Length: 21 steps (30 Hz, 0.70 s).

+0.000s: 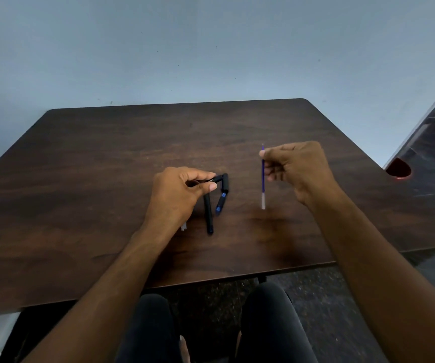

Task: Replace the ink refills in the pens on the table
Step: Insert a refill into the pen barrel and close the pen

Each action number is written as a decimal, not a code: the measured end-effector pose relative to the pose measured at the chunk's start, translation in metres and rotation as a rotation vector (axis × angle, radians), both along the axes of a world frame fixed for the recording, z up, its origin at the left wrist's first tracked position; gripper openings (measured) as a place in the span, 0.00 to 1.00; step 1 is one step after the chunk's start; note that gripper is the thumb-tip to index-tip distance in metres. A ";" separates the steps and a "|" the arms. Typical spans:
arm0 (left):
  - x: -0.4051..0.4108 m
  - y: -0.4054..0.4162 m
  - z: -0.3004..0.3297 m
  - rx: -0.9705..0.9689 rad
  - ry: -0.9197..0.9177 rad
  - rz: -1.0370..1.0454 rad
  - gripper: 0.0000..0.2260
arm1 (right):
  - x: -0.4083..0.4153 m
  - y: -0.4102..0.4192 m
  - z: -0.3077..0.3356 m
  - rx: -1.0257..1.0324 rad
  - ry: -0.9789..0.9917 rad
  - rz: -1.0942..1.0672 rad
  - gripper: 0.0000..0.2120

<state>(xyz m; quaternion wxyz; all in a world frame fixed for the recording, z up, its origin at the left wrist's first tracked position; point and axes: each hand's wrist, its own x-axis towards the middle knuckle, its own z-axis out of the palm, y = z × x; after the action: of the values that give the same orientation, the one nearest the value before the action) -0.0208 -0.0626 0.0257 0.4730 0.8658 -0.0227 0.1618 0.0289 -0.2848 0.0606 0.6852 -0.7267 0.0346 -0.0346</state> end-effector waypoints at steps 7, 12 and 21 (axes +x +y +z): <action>0.004 -0.004 -0.008 -0.016 0.006 0.002 0.11 | 0.004 -0.015 0.001 -0.412 0.239 0.059 0.07; 0.005 0.000 -0.010 -0.020 0.006 0.028 0.11 | 0.011 -0.011 0.001 -0.568 0.344 0.116 0.11; 0.002 0.005 -0.006 -0.001 0.024 0.043 0.11 | 0.015 -0.014 -0.029 -0.797 0.083 0.028 0.11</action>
<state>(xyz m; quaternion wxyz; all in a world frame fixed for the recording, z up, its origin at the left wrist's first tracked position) -0.0184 -0.0576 0.0199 0.4702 0.8677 0.0019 0.1614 0.0442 -0.2985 0.0317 0.3479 -0.9368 0.0360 -0.0065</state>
